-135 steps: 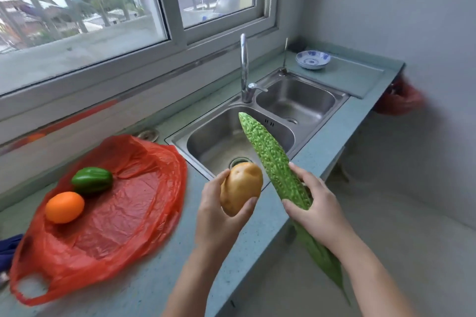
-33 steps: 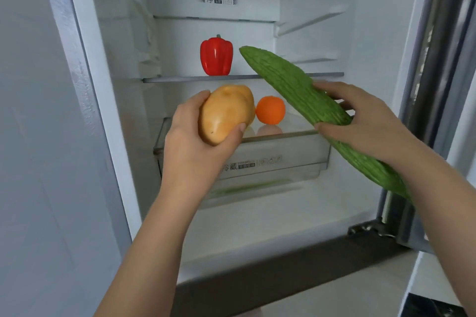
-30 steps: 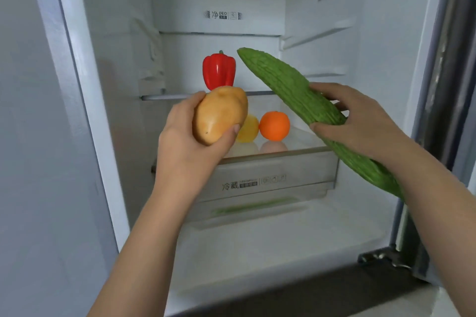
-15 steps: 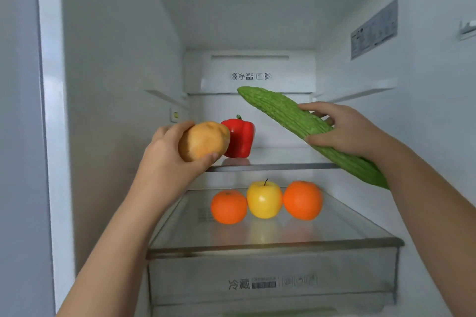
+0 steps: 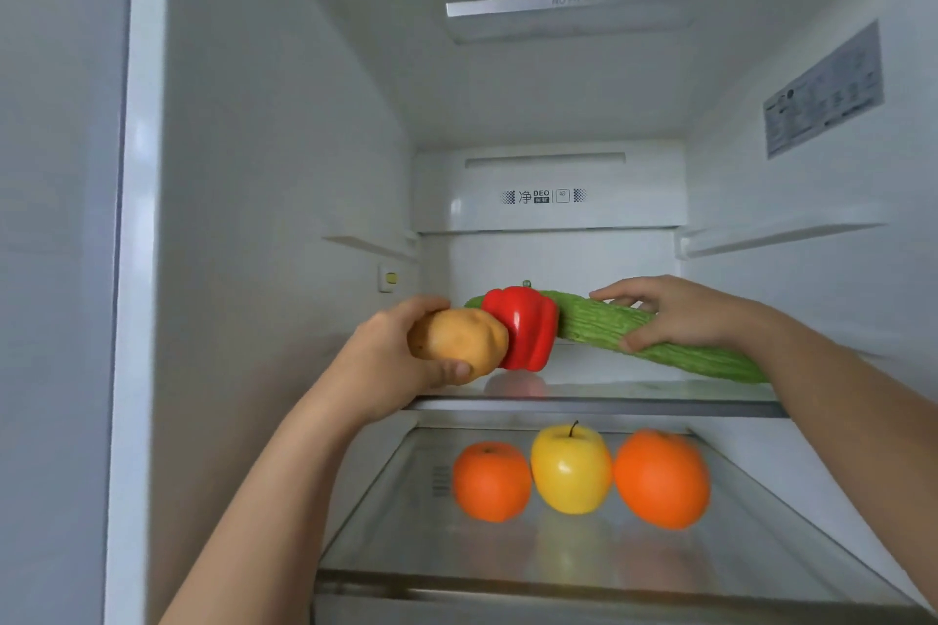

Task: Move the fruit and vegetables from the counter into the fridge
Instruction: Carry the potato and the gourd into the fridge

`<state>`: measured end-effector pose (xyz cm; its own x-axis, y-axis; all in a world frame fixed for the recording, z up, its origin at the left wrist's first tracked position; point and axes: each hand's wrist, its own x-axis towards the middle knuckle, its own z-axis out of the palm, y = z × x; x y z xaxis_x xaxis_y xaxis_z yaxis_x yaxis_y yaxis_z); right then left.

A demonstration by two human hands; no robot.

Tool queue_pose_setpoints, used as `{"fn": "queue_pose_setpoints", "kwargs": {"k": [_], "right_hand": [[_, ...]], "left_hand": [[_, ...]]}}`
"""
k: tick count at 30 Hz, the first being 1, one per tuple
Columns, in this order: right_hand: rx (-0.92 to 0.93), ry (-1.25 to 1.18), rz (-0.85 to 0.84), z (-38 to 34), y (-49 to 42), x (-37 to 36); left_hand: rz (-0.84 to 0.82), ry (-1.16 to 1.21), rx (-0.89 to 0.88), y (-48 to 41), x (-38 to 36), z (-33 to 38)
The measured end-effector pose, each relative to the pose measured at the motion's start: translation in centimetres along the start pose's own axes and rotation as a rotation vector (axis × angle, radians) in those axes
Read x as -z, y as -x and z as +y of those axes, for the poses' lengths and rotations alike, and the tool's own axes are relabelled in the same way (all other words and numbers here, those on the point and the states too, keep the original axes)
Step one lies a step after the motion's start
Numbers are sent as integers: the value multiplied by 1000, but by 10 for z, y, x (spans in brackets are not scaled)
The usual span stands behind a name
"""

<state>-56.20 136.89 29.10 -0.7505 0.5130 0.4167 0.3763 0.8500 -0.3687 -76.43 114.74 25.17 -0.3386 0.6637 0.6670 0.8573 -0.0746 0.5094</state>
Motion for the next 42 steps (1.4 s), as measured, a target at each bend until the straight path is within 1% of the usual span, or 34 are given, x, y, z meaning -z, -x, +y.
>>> {"fn": "queue_pose_setpoints", "kwargs": {"k": [5, 9, 12, 14, 18, 23, 27, 31, 34, 36, 40, 42], "right_hand": [[38, -1, -55, 3, -5, -3], [45, 26, -32, 5, -4, -2], [39, 66, -10, 5, -1, -3], [44, 82, 9, 5, 0, -3], [57, 112, 39, 3, 2, -4], [30, 164, 82, -1, 6, -4], [32, 134, 108, -1, 8, -5], [54, 89, 151, -6, 16, -4], [107, 61, 196, -20, 27, -7], [123, 52, 227, -32, 37, -12], [156, 139, 357, -58, 60, -31], [192, 150, 450, -72, 74, -47]], "left_hand": [[-51, 35, 18, -13, -3, -7], [-97, 109, 29, -20, -6, -11], [-118, 214, 49, -21, -7, -16], [-116, 260, 64, -21, -7, -18], [-83, 251, 48, -20, -10, -19], [-65, 283, 50, -20, -10, -20], [-39, 278, 43, -18, -11, -19], [19, 208, 40, -15, -12, -16], [71, 77, 31, -8, -10, -13], [141, -30, 10, -2, -8, -10], [273, -232, -108, 20, -5, -7], [317, -281, -175, 35, -6, -7]]}}
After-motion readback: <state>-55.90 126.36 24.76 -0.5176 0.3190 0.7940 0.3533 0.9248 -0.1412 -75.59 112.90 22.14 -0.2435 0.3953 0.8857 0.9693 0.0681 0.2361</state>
